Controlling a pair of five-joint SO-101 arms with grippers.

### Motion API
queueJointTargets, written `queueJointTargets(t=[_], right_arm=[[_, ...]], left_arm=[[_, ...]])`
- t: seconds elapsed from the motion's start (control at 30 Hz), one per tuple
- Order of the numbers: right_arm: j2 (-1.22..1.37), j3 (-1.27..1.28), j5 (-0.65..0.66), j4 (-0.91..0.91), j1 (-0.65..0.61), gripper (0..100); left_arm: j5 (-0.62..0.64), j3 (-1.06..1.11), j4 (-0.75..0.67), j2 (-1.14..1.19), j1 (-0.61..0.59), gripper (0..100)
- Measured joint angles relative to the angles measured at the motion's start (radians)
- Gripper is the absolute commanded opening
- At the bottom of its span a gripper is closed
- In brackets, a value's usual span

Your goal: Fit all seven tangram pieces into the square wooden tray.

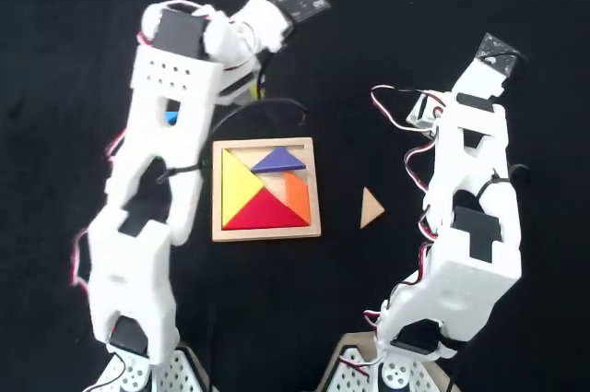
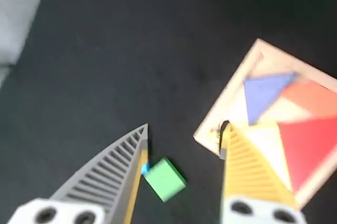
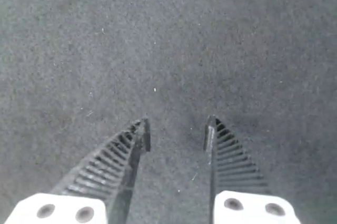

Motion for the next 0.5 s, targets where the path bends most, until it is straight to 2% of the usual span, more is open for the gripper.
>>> queueJointTargets(t=[0.13, 0.23, 0.3, 0.4, 0.5], right_arm=[[0.000, 0.000, 0.000, 0.000, 0.000, 18.0], [0.000, 0.000, 0.000, 0.000, 0.000, 18.0], [0.000, 0.000, 0.000, 0.000, 0.000, 18.0], [0.000, 0.000, 0.000, 0.000, 0.000, 18.0], [0.000, 0.000, 0.000, 0.000, 0.000, 18.0]], left_arm=[[0.012, 0.281, -0.006, -0.129, -0.008, 14], [0.026, 0.516, -0.107, -0.175, -0.006, 3], [0.104, 0.635, -0.203, -0.187, -0.006, 4], [0.285, 0.723, -0.336, -0.192, -0.011, 6], [0.385, 0.733, -0.373, -0.178, -0.012, 6]])
